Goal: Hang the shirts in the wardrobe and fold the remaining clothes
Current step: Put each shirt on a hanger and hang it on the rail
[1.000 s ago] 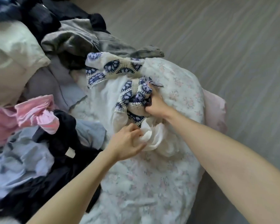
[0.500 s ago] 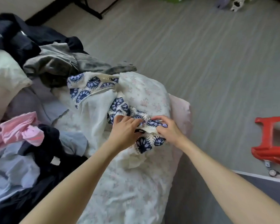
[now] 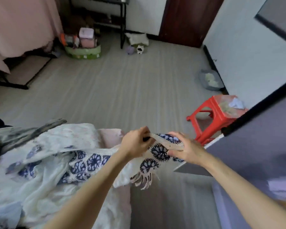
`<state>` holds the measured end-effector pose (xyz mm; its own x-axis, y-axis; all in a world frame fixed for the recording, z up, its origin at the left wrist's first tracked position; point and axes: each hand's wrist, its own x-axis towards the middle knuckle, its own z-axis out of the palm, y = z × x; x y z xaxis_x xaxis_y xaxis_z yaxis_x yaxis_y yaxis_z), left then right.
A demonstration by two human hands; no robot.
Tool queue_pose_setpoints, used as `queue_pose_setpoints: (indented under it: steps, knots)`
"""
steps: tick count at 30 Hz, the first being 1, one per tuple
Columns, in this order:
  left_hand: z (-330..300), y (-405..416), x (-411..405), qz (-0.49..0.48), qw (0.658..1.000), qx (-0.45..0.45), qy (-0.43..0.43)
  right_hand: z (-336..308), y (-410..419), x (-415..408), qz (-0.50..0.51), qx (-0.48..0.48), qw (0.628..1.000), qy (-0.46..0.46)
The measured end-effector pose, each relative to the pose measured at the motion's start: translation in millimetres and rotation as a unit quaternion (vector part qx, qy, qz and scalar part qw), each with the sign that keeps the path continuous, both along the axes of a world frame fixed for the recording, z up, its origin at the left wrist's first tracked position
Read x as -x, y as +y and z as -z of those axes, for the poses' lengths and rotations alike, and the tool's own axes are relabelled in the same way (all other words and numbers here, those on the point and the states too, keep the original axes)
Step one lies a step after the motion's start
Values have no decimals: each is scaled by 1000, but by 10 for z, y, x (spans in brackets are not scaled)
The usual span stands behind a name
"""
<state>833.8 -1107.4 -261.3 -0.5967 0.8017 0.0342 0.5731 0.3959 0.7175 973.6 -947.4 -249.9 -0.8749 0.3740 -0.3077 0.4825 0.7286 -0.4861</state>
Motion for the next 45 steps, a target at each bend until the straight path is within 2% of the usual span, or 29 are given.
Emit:
queue_pose_setpoints:
  steps: [2,4,5,8,11,13,16,18,20,22,24,26,27,29,32,34,36,38,39,41,43,45]
  knots:
    - [-280,388,-259,40,999,-14,-8,-188,192,-391,-7,-72,997,-11]
    - [-554,728,-541,88,995,-15,-34,-331,432,-780,59,-105,991,49]
    - [-699,935,-764,124,991,-15,-46,-433,593,-1082,127,-117,981,89]
    - [-986,1337,-1238,223,971,26,-78,-661,964,-1752,292,-127,934,161]
    - [-1130,1718,-1733,309,949,67,-5,-898,1260,-2509,416,-115,869,242]
    - [-1191,1919,-1983,313,947,63,46,-1000,1428,-2977,464,-137,828,284]
    - [-1269,2238,-2411,287,950,42,117,-1100,1561,-3660,534,-188,777,276]
    - [-1299,2410,-2675,242,956,15,162,-1126,1580,-3968,545,-218,762,274]
    - [-1365,2621,-3038,223,963,-39,147,-1193,1600,-4287,538,-218,754,308]
    - [-1478,2817,-3328,247,959,-79,113,-1269,1610,-4472,531,-180,757,335]
    - [-1612,3052,-3662,300,950,-82,38,-1344,1618,-4651,540,-153,764,319]
    - [-1765,3186,-3921,340,930,-23,-134,-1354,1676,-4770,563,-147,761,289]
    - [-1842,3318,-4122,366,904,27,-220,-1378,1735,-4903,591,-157,746,262]
    - [-1914,3442,-4305,376,858,95,-337,-1407,1782,-4973,620,-176,731,225]
    - [-2039,3727,-4662,354,801,136,-464,-1448,1760,-5059,613,-206,696,311]
    - [-2084,3891,-4877,310,771,150,-535,-1400,1681,-5053,590,-207,686,373]
    - [-2108,4034,-5079,272,724,171,-611,-1293,1616,-5068,587,-180,698,368]
    - [-2130,4125,-5238,253,680,183,-663,-1187,1622,-5046,586,-104,735,326]
    - [-2139,4157,-5323,252,659,191,-682,-1147,1659,-5033,594,-66,741,305]
    - [-2154,4185,-5461,269,628,190,-705,-1085,1752,-4977,623,-56,715,313]
    - [-2168,4229,-5541,312,610,202,-700,-1066,1841,-4994,669,-90,639,369]
    - [-2153,4306,-5502,365,626,208,-657,-1101,1868,-5104,714,-106,588,366]
